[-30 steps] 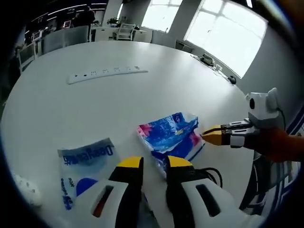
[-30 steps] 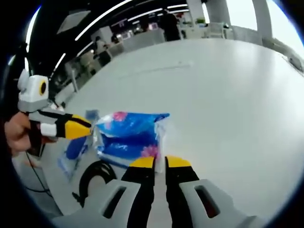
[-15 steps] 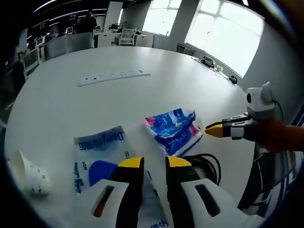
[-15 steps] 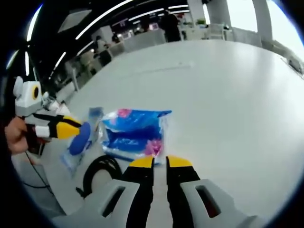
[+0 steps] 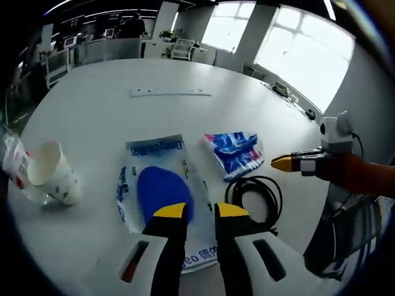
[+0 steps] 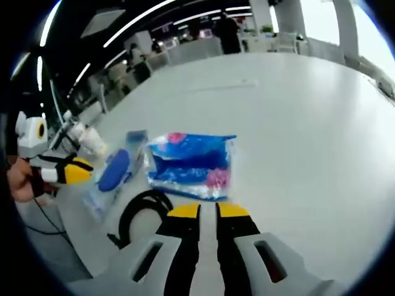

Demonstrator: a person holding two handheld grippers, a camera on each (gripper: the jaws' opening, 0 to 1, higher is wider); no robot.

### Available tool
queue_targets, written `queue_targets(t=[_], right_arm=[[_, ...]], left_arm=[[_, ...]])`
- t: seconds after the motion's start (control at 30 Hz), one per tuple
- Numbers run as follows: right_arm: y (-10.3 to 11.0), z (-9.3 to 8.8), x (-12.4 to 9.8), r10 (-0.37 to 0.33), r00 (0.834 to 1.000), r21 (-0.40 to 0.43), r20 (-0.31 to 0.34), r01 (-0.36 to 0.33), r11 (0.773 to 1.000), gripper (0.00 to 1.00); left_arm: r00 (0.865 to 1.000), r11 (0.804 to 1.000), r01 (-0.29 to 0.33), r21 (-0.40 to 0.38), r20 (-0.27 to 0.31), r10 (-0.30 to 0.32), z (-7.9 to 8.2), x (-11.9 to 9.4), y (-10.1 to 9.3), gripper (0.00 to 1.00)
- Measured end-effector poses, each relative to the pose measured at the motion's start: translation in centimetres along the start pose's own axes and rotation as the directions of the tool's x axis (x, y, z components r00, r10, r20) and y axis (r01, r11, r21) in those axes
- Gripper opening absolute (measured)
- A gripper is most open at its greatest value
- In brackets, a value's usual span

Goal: Arrange the tabletop items into an orderly group along one side of the table until the central work area is clear of visible clutter.

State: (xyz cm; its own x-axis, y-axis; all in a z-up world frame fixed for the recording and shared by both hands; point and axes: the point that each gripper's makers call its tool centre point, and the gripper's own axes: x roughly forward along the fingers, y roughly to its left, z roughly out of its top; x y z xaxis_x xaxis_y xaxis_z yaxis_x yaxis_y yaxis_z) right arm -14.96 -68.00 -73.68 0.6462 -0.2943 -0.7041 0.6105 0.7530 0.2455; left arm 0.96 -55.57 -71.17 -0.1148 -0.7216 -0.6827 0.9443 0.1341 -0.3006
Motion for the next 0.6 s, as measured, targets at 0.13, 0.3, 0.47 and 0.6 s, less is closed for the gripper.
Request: queue_targets(t=[0.13,0.3,0.47,0.6], right_arm=[[0.6,-0.4,-0.3,0.004,1.0,0.0,0.0,-0.004,1.0,0.06],[1.3,-0.9,-0.5,0.012,1.0,-0.013,-0.008,-0.012,1.0,0.06],[1.8,-1.3,-0.7,0.015,1.0,-0.016,-0.01,-0.015,1.0,0.06],[2.5,-2.0,-1.0,0.022,1.0,-0.024,-0.02,-0.022,0.999,0.06]], left_arm=[[1.0,0.999,-0.03,-0.045,0.002,0.03,-1.4,-1.3,0.9,0.15],[0.999,0.996,-0.046,-0.072,0.005,0.046,-2.8,-3.0,1.5,0.14],[0.998,0.987,-0.053,-0.155,0.016,0.056,-3.9,-4.2,1.9,0.14],[0.998,0.977,-0.052,-0.207,0.014,0.056,-5.1,-4.8,1.7,0.13]])
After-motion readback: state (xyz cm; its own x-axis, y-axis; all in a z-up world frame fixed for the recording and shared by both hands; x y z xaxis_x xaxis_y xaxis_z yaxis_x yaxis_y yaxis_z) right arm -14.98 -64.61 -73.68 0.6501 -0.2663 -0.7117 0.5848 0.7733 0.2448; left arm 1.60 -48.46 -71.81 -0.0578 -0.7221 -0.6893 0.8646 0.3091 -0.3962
